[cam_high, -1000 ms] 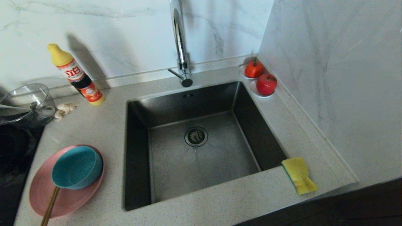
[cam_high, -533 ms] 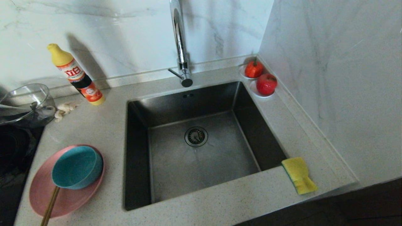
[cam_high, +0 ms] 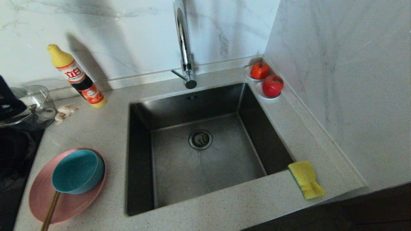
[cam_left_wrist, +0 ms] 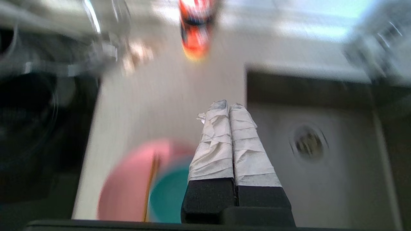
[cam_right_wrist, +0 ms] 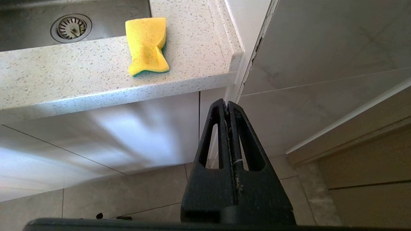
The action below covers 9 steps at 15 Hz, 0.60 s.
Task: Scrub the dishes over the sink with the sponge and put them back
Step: Grab the dish soap
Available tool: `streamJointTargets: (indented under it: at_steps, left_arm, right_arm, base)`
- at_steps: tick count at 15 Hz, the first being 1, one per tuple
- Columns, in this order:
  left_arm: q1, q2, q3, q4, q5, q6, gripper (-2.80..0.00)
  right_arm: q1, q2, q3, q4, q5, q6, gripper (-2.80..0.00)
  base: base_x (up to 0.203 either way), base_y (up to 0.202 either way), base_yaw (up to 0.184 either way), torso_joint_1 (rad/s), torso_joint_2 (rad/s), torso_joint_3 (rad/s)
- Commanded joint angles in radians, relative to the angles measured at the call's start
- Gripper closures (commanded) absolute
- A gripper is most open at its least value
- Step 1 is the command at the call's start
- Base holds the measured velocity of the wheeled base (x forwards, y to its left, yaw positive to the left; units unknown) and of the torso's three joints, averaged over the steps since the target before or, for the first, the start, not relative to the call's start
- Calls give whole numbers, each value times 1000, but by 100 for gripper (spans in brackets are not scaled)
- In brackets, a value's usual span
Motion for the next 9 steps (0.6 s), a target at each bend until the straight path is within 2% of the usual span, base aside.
streamJointTargets:
  at_steps: [1, 5, 9]
  left_arm:
    - [2, 211, -18, -150, 64, -3, 0]
    - [2, 329, 82, -377, 148, -9, 0]
    - [1, 425, 104, -537, 247, -14, 0]
  right_arm:
    - [0, 1, -1, 0, 0, 0, 0]
    - [0, -1, -1, 0, 0, 0, 0]
    - [0, 0, 0, 0, 0, 0, 0]
  base:
    - [0, 0, 0, 0, 0, 0]
    - [0, 0, 0, 0, 0, 0]
    - [0, 0, 0, 0, 0, 0]
